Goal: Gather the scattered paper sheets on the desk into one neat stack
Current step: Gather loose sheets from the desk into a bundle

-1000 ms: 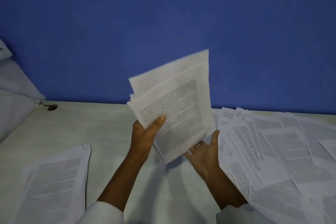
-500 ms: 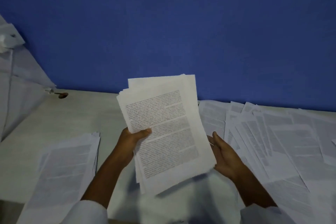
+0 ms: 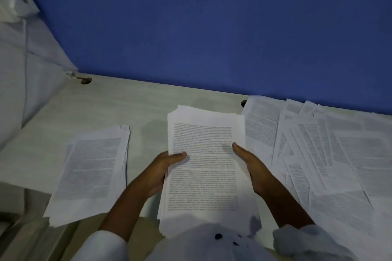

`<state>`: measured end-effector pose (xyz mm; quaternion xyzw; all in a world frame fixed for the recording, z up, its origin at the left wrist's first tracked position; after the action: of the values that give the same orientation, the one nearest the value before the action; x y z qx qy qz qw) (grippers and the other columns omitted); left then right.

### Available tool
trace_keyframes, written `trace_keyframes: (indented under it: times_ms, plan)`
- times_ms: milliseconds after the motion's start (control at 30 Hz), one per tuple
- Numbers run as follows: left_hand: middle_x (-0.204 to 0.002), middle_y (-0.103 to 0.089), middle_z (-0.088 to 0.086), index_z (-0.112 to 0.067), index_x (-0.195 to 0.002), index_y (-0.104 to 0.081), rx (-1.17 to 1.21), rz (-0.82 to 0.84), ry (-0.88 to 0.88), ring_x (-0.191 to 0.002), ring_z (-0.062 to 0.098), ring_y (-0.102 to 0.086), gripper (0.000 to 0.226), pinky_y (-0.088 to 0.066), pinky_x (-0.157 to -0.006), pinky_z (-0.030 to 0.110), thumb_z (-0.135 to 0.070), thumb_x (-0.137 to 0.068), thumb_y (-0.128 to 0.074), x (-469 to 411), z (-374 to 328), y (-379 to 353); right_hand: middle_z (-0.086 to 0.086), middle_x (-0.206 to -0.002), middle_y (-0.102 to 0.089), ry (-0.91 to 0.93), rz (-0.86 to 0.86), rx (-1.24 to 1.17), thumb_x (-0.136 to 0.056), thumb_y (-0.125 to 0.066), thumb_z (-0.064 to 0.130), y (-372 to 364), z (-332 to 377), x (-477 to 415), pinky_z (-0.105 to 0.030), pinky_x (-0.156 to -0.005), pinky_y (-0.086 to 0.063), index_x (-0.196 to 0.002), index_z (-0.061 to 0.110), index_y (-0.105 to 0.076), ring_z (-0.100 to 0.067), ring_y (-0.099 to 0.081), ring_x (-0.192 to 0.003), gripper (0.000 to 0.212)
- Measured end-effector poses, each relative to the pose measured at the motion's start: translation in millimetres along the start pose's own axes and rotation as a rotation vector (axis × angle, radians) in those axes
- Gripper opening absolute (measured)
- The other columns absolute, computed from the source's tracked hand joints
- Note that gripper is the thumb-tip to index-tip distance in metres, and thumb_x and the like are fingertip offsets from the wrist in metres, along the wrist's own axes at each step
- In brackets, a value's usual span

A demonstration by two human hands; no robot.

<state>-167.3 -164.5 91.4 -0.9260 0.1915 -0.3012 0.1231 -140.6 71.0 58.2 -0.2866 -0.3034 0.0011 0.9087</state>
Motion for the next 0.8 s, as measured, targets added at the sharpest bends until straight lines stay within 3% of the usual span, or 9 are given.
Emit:
trace_keyframes:
  times_ms: [100, 200, 333, 433, 533, 633, 800]
  plan:
    - [-0.116, -0.071, 0.009, -0.010, -0.117, -0.067, -0.006, -0.062, 0.047, -0.103, 0.022, -0.069, 0.037, -0.056, -0.079, 0.025, -0.020, -0.082, -0.066, 12.7, 34.5, 5.9, -0.012, -0.118, -0.070, 0.043, -0.039, 0.189, -0.093, -0.059, 0.029, -18.2, -16.8, 2.2, -0.040, -0.090, -0.055, -0.122, 0.014, -0.065, -0.031, -0.067, -0.108, 0.033]
    - [-0.118, -0.070, 0.007, -0.013, -0.120, -0.066, -0.020, -0.172, 0.037, -0.106, 0.022, -0.069, 0.035, -0.055, -0.088, 0.031, -0.014, -0.085, -0.069, 17.9, 54.9, 27.6, -0.012, -0.115, -0.071, 0.018, -0.049, 0.303, -0.090, -0.066, 0.032, -32.2, -31.9, -10.7, -0.047, -0.097, -0.052, -0.122, 0.014, -0.066, -0.032, -0.068, -0.106, 0.036]
    - [-0.111, -0.073, 0.008, -0.009, -0.117, -0.066, 0.009, -0.327, -0.002, -0.098, 0.023, -0.071, 0.028, -0.058, -0.078, 0.028, -0.001, -0.090, -0.062, 22.5, 48.9, 70.3, -0.001, -0.113, -0.073, 0.019, -0.050, 0.466, -0.088, -0.070, 0.033, -56.6, -45.0, -36.5, -0.047, -0.099, -0.051, -0.123, 0.020, -0.066, -0.023, -0.069, -0.105, 0.038]
    - [-0.103, -0.074, 0.001, -0.014, -0.112, -0.069, -0.085, -0.487, -0.035, -0.089, 0.017, -0.072, 0.023, -0.057, -0.073, 0.024, -0.007, -0.090, -0.065, 35.5, 37.3, 104.0, 0.001, -0.119, -0.069, -0.007, 0.008, 0.659, -0.090, -0.067, 0.031, -84.2, -64.0, -55.1, -0.043, -0.097, -0.053, -0.126, 0.024, -0.062, -0.019, -0.067, -0.106, 0.037]
    - [-0.102, -0.069, -0.003, -0.015, -0.113, -0.067, -0.230, -0.668, -0.070, -0.088, 0.012, -0.066, 0.022, -0.050, -0.075, 0.021, -0.012, -0.091, -0.065, 50.3, 35.3, 146.6, -0.005, -0.124, -0.066, -0.034, 0.105, 0.844, -0.094, -0.060, 0.016, -115.8, -94.4, -73.0, -0.036, -0.094, -0.054, -0.126, 0.020, -0.061, -0.018, -0.065, -0.107, 0.033]
    - [-0.107, -0.069, 0.001, -0.015, -0.113, -0.067, -0.309, -0.762, -0.087, -0.092, 0.016, -0.065, 0.021, -0.050, -0.082, 0.027, -0.011, -0.094, -0.061, 67.2, 35.0, 185.2, -0.007, -0.118, -0.068, -0.078, 0.261, 0.952, -0.094, -0.054, 0.008, -154.7, -123.9, -82.7, -0.026, -0.074, -0.059, -0.119, 0.018, -0.064, -0.018, -0.067, -0.101, 0.029]
    - [-0.103, -0.068, 0.000, -0.022, -0.105, -0.066, -0.429, -0.868, -0.135, -0.092, 0.017, -0.064, 0.020, -0.048, -0.078, 0.025, -0.008, -0.095, -0.056, 95.0, 22.1, 244.2, -0.011, -0.110, -0.069, -0.085, 0.380, 0.950, -0.093, -0.053, 0.001, -217.1, -147.8, -95.6, -0.032, -0.063, -0.058, -0.112, 0.019, -0.065, -0.023, -0.067, -0.089, 0.029]
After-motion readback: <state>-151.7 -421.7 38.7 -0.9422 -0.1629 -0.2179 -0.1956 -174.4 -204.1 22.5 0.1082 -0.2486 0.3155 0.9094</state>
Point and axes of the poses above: each hand's wrist, its own x-axis away from the middle knuckle, its own y-axis out of the back of the hand, z = x × y, the point moved 3 cm from there along -x, towards the middle knuckle
